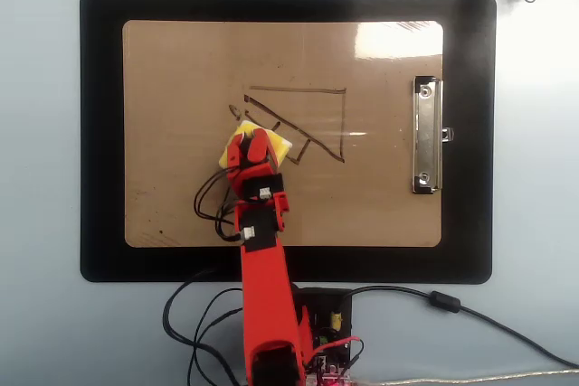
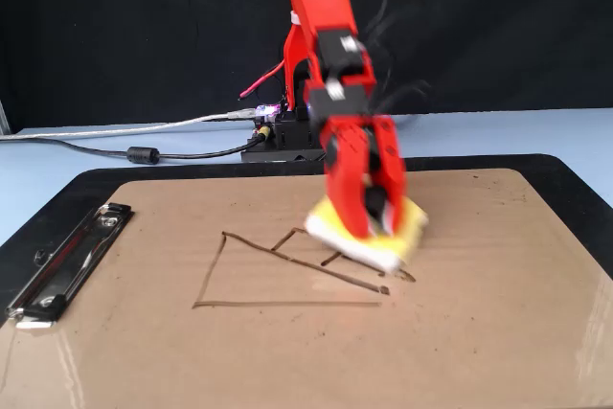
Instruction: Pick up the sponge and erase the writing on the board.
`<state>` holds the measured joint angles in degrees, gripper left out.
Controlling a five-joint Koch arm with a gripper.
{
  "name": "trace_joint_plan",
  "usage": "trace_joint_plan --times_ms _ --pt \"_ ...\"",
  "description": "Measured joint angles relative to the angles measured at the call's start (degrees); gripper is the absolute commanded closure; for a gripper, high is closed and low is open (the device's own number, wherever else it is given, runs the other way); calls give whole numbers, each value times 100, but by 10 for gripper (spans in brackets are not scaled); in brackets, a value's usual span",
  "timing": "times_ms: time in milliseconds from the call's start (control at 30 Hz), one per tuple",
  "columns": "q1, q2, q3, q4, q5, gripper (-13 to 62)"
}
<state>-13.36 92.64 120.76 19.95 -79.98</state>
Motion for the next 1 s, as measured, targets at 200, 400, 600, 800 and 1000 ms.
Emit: trace_joint_plan --times_ms 200,400,600,800,1000 --pt "202 -1898 -1327 -1099 615 573" --pt "237 -3744 -2663 -2136 615 574" --pt "220 -1274 -88 -2118 615 574" --pt "-26 -1907 -896 -1802 624 573" --pt "-308 -3129 -2136 -1925 615 573"
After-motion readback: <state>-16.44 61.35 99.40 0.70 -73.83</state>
